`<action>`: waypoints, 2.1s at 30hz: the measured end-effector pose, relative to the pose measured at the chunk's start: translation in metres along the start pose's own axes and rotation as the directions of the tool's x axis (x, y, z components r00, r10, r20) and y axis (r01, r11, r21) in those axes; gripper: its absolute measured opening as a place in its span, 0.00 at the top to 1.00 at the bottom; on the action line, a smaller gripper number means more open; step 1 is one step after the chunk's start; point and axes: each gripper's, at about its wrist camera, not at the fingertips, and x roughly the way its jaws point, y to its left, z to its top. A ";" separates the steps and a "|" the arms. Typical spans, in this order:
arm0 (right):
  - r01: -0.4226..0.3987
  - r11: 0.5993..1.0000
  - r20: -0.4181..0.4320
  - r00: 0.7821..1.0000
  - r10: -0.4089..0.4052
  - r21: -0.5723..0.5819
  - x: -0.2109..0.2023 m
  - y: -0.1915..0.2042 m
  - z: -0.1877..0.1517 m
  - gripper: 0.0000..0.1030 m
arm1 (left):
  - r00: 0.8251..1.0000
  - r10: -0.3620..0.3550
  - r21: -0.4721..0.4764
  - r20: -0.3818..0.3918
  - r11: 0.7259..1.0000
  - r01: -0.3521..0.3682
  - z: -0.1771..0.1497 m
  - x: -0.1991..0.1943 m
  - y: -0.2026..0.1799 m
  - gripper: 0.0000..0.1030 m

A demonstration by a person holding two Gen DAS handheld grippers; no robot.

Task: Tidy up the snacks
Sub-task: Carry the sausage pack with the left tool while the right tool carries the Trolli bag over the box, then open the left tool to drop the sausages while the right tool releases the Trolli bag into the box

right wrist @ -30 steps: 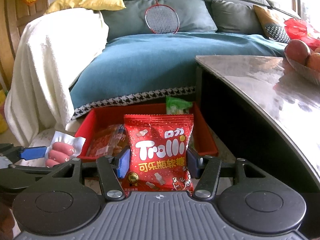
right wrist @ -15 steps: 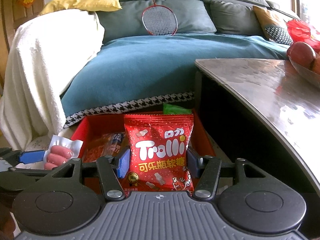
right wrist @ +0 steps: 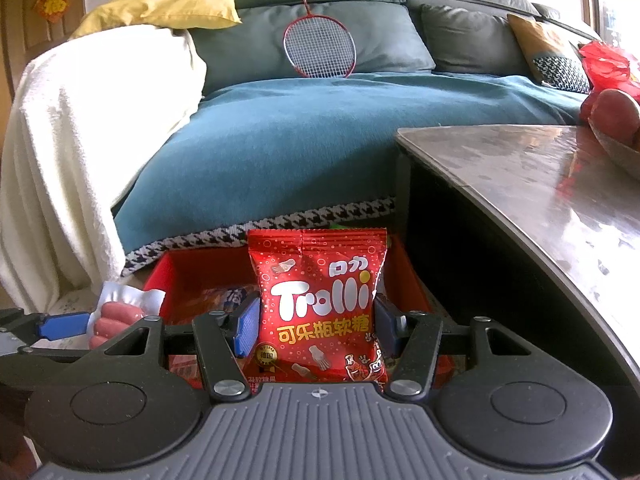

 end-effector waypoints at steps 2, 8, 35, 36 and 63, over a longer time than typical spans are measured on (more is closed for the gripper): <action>0.001 1.000 0.004 1.000 -0.001 -0.001 0.004 0.000 0.002 0.37 | 1.000 0.001 0.003 -0.002 1.000 -0.001 0.001 0.002 0.000 0.40; -0.005 1.000 0.017 1.000 0.005 0.010 0.012 -0.001 0.008 0.37 | 1.000 0.016 0.002 -0.006 1.000 -0.015 0.003 0.010 0.000 0.40; 0.016 0.998 -0.009 1.000 -0.015 0.059 0.060 -0.012 -0.001 0.37 | 1.000 0.007 -0.009 0.009 1.000 -0.007 0.015 0.050 -0.001 0.40; 0.015 0.998 -0.012 1.000 -0.014 0.059 0.062 -0.012 -0.002 0.37 | 1.000 0.005 -0.010 0.008 1.000 -0.005 0.015 0.051 -0.002 0.40; 0.005 1.000 -0.084 0.996 -0.003 0.016 0.099 -0.004 -0.013 0.35 | 0.999 -0.039 0.027 0.004 0.999 0.039 0.011 0.075 -0.017 0.40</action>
